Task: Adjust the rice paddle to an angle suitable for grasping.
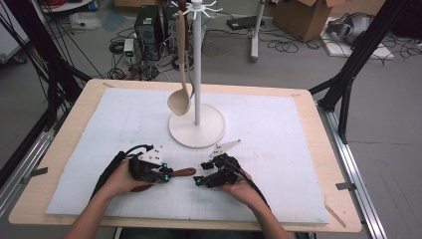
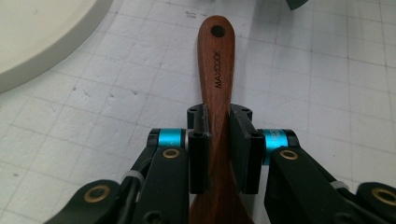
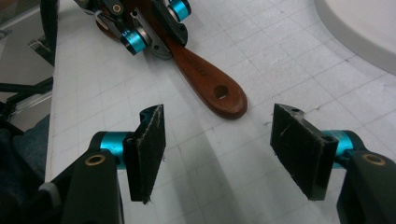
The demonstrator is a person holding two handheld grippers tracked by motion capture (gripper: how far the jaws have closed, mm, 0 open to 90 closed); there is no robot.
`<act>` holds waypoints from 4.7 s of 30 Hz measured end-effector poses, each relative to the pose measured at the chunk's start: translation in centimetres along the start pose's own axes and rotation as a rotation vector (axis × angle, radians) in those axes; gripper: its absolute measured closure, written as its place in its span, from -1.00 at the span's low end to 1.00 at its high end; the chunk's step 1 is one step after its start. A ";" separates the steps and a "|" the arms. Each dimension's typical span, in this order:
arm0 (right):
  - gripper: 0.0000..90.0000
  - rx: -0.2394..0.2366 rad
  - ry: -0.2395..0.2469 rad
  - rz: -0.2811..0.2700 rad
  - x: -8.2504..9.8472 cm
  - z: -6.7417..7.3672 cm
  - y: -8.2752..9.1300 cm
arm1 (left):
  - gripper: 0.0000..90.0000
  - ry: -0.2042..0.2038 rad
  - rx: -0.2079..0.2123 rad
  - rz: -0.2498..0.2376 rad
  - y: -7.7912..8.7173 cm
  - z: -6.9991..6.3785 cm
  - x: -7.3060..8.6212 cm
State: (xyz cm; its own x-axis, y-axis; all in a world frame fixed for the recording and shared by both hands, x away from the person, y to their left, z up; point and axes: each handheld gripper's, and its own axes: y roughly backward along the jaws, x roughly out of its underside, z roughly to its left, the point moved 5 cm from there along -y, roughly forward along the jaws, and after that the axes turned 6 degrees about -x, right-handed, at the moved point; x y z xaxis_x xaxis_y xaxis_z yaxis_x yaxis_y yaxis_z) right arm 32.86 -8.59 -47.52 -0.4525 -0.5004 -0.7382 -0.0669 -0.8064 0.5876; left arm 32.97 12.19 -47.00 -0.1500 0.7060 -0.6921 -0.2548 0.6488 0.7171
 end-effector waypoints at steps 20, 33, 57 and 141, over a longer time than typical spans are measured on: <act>-0.18 -0.036 -0.027 0.001 -0.9 0.3 -1.2 | 0.73 0.001 0.004 -0.064 1.4 -0.2 -0.6; 0.19 -0.110 -0.076 -0.042 -2.1 1.2 -0.7 | 0.73 0.000 0.011 -0.107 1.9 -0.5 -1.0; 0.48 -0.133 -0.080 -0.063 -2.9 1.5 -0.7 | 0.63 0.027 0.034 -0.037 2.1 -0.2 0.1; 0.67 -0.111 0.146 -0.274 -9.2 4.9 2.6 | 0.70 0.128 0.084 -0.316 3.4 -0.5 -6.5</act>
State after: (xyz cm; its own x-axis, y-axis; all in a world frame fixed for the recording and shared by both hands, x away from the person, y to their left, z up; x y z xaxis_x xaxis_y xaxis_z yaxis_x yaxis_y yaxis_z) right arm 32.47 -4.55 -37.59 -0.2984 -0.2931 -0.9083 -0.0680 -0.9427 0.3265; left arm 32.63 9.68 -40.11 -0.1961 0.4287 -0.8819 -0.2294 0.8544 0.4663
